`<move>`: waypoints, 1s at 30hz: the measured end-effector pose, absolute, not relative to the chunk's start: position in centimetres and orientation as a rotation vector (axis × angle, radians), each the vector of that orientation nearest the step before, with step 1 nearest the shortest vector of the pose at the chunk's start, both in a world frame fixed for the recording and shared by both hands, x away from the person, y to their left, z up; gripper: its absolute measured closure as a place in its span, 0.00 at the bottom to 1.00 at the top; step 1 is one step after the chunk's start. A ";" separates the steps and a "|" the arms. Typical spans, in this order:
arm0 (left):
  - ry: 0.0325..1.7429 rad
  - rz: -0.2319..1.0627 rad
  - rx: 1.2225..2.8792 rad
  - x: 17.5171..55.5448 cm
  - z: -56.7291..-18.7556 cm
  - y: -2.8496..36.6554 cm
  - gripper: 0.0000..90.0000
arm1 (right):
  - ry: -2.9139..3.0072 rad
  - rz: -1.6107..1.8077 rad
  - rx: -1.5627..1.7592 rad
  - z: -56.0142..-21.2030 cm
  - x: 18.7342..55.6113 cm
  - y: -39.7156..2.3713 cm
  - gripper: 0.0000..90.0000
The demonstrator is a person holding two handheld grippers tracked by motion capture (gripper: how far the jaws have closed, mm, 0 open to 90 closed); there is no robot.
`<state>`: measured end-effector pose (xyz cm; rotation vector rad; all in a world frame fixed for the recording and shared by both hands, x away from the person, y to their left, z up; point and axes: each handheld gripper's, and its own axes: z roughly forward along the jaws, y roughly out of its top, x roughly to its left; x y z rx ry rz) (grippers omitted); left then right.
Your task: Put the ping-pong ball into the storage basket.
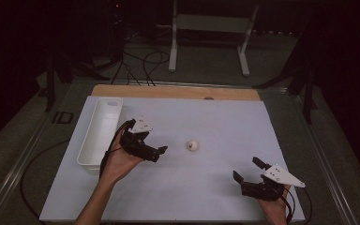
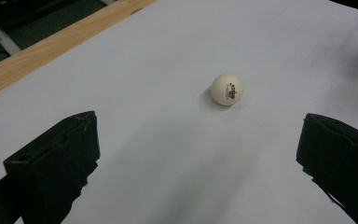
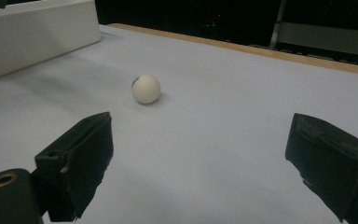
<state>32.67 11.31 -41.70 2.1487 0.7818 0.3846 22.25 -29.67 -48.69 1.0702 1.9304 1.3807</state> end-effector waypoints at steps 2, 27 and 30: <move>0.779 0.381 2.152 32.8 -41.7 11.1 0.00 | 1.931 1.382 1.072 -48.7 22.3 -29.7 0.08; 0.747 0.358 2.182 33.6 -41.8 8.9 0.00 | 1.931 1.380 1.070 -48.7 22.2 -29.7 0.08; 0.745 0.353 2.188 33.7 -41.9 8.7 0.00 | 1.930 1.380 1.070 -48.7 22.2 -29.7 0.08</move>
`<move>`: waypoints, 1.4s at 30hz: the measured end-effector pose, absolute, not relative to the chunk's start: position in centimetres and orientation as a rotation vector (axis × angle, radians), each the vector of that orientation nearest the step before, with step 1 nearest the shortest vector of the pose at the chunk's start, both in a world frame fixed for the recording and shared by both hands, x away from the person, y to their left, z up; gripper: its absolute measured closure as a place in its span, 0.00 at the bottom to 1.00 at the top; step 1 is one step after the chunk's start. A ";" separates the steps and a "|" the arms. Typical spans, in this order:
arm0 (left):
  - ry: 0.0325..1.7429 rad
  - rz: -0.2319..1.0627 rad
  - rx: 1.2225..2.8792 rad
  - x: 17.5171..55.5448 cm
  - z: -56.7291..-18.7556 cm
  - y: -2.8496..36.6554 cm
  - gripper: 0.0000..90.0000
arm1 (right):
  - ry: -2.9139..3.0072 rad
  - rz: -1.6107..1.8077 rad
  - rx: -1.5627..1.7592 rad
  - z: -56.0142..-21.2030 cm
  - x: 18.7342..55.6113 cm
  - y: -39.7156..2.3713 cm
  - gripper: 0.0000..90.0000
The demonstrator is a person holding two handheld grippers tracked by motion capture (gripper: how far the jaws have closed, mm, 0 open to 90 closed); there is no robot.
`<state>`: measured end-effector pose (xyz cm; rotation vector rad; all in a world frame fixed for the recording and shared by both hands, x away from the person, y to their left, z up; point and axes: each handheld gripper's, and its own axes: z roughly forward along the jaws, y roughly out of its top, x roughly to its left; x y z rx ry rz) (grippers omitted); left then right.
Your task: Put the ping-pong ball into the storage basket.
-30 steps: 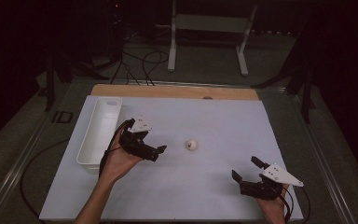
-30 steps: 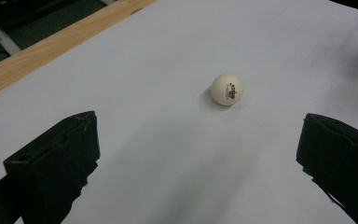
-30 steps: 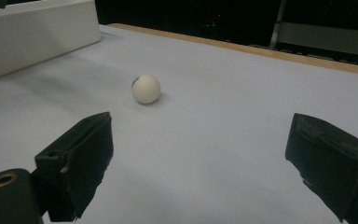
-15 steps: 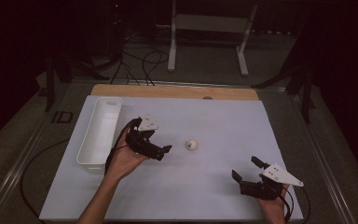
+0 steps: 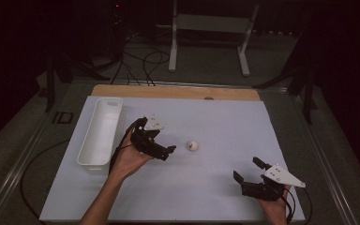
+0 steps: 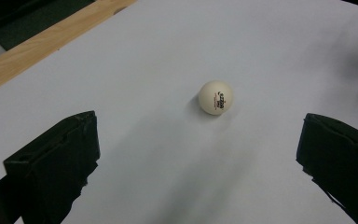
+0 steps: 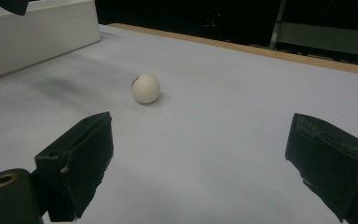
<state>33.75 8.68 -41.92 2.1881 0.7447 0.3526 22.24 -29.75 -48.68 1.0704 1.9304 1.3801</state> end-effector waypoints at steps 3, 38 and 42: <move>0.741 0.351 2.193 33.8 -42.0 8.4 0.00 | 1.930 1.380 1.071 -48.7 22.2 -29.8 0.08; 0.728 0.325 2.251 34.9 -43.1 6.2 0.00 | 1.932 1.377 1.071 -48.7 22.2 -29.8 0.08; 0.729 0.319 2.255 35.0 -43.3 5.9 0.00 | 1.933 1.377 1.070 -48.7 22.2 -29.8 0.08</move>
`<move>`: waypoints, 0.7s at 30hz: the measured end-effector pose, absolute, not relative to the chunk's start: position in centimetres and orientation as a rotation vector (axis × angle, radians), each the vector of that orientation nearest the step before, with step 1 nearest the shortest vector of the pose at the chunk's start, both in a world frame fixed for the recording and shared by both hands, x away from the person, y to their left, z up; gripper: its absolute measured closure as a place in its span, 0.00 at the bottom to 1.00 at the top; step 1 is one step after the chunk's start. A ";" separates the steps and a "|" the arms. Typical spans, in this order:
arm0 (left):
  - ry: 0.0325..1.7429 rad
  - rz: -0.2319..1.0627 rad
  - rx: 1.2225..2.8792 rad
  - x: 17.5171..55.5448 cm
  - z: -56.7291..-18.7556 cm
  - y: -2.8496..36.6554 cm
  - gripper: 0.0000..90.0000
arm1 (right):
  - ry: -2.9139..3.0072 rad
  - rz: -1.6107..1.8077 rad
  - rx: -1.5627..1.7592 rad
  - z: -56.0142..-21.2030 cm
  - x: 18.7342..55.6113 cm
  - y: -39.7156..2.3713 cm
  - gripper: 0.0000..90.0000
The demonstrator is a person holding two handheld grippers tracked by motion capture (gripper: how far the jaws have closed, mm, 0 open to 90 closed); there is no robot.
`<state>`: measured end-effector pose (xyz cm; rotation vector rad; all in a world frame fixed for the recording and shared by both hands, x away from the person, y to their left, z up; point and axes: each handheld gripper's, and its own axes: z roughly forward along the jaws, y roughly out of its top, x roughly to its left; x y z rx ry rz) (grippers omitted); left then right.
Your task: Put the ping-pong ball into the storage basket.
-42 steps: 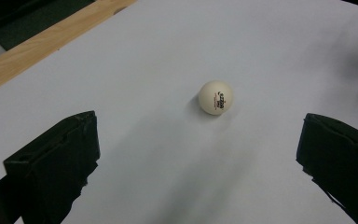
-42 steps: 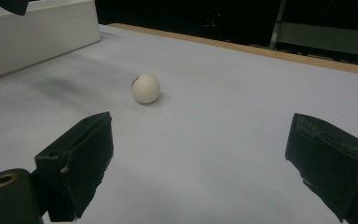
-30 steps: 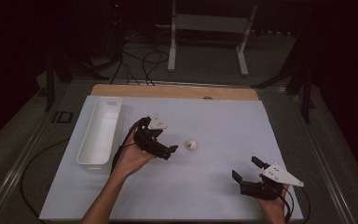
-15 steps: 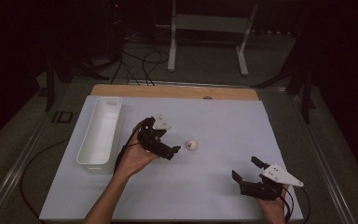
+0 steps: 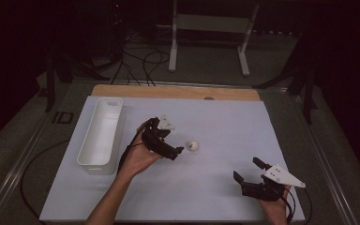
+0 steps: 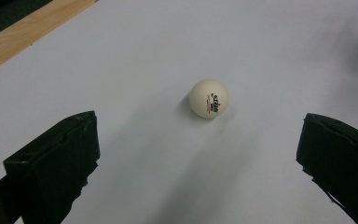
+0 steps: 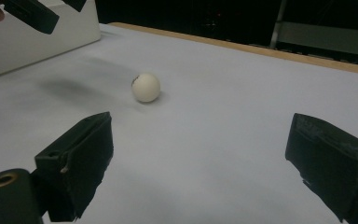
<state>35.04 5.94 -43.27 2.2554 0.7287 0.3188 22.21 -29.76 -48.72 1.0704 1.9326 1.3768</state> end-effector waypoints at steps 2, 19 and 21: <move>0.728 0.315 2.260 35.1 -43.4 5.8 0.00 | 1.933 1.377 1.071 -48.7 22.2 -29.8 0.08; 0.724 0.273 2.293 35.9 -44.1 4.9 0.00 | 1.936 1.378 1.071 -48.7 22.2 -29.8 0.08; 0.723 0.266 2.296 36.0 -44.1 4.8 0.00 | 1.936 1.377 1.074 -48.7 22.2 -29.8 0.08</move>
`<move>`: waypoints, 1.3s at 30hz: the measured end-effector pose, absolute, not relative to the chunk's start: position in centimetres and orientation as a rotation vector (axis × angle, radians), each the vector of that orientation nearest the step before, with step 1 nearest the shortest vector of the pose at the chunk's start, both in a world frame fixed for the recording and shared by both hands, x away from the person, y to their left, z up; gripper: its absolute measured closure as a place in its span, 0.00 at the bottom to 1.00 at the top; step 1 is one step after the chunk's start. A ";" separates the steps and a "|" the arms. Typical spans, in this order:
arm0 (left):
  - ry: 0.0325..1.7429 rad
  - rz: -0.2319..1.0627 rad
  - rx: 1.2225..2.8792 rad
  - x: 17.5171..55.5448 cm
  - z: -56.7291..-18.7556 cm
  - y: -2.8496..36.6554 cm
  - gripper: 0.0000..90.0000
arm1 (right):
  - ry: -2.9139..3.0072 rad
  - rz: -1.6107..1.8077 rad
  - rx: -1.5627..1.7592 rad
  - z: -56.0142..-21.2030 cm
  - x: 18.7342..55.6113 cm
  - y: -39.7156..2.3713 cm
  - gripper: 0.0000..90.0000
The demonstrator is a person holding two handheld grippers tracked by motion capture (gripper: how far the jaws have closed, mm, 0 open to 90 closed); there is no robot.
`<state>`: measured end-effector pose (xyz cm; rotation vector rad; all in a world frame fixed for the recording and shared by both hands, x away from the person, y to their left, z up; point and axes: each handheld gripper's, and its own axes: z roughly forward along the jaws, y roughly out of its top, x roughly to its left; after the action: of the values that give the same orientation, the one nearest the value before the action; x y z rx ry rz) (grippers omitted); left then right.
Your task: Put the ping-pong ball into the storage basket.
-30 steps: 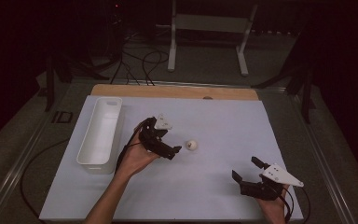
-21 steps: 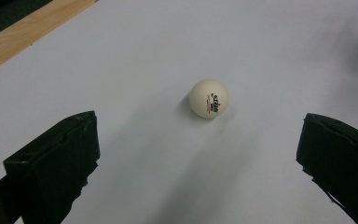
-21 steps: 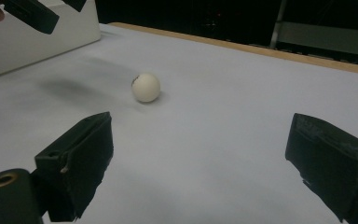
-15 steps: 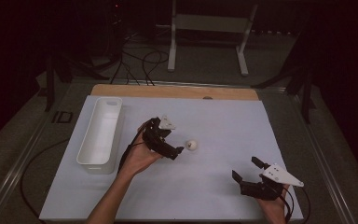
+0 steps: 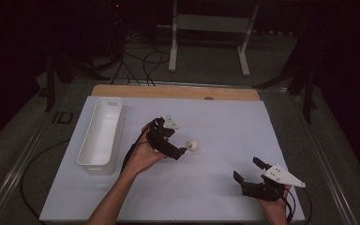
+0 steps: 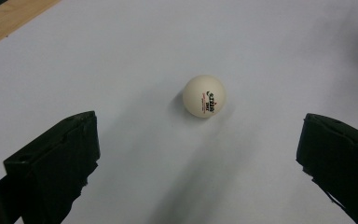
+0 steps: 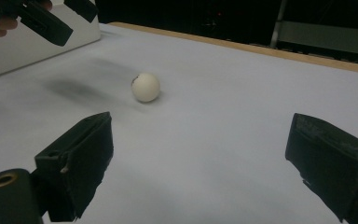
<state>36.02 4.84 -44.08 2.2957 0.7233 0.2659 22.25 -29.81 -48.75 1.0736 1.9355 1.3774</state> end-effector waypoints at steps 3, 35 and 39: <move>0.722 0.254 2.294 36.2 -44.0 4.9 0.00 | 1.935 1.376 1.075 -48.7 22.3 -29.8 0.08; 0.737 0.147 2.362 38.5 -45.0 4.2 0.00 | 1.937 1.377 1.074 -48.7 22.2 -29.9 0.08; 0.740 0.135 2.363 38.7 -45.0 4.2 0.00 | 1.938 1.377 1.073 -48.7 22.2 -29.8 0.08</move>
<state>38.69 4.15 -45.03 2.3632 0.7397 0.1354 22.23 -29.84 -48.72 1.0731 1.9377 1.3765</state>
